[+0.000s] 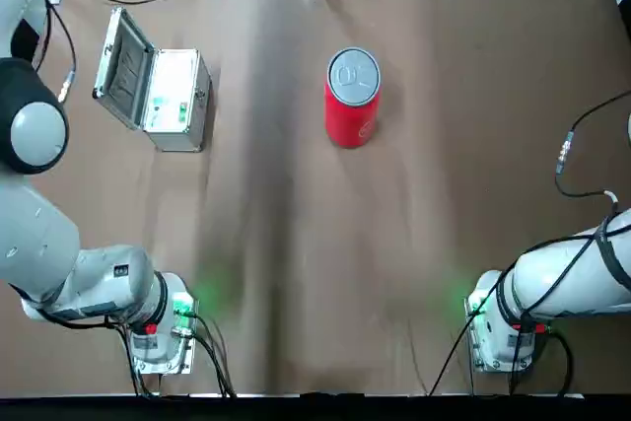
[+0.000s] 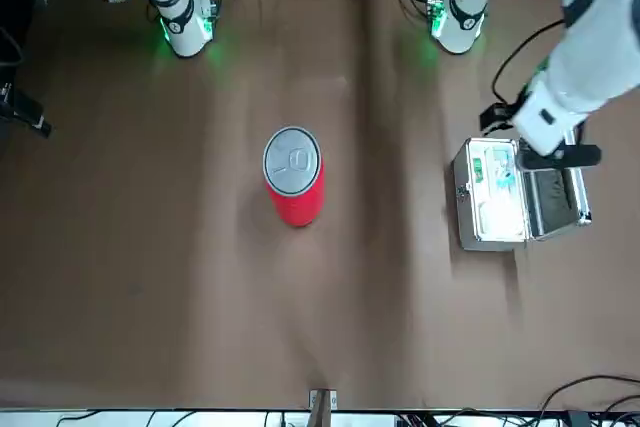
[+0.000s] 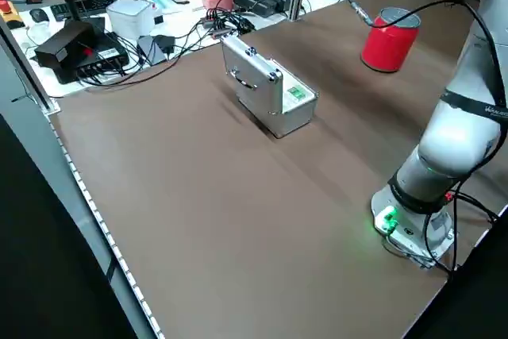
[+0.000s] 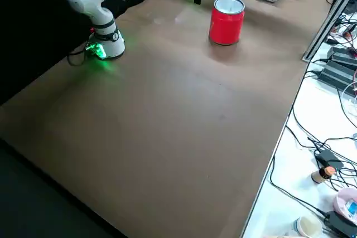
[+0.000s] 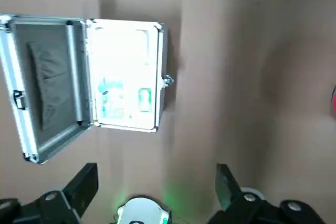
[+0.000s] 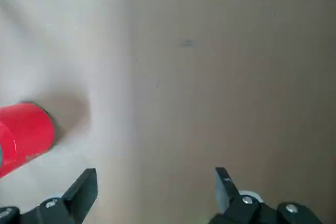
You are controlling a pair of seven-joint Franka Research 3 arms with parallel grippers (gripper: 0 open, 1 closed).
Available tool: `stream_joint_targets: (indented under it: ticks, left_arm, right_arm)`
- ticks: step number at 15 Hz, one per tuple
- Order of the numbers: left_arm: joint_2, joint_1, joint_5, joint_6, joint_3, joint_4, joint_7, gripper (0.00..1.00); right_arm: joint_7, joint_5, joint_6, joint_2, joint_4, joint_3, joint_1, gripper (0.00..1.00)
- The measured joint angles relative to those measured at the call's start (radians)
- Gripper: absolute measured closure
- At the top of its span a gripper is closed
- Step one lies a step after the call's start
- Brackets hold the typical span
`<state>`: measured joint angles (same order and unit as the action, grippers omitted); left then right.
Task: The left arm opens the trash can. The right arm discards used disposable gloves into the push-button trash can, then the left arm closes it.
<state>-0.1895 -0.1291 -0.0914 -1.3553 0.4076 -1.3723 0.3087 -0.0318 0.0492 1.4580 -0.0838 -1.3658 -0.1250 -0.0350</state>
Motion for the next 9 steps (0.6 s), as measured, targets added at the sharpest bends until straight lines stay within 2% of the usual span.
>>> stream_joint_targets:
  ticks: [6,7,9]
  left_arm:
    - [0.005,-0.022,0.0,0.005,-0.023,0.039,-0.033,0.01]
    - [0.007,-0.017,0.0,0.005,-0.04,0.042,-0.045,0.01]
    - [0.013,0.031,0.006,-0.009,-0.116,0.047,-0.089,0.01]
  right_arm:
    - [0.001,0.0,-0.004,0.0,0.0,-0.001,0.0,0.01]
    - [0.001,0.0,-0.004,0.0,0.0,-0.002,0.0,0.01]
    - [0.001,0.0,-0.004,0.0,0.0,-0.004,0.0,0.01]
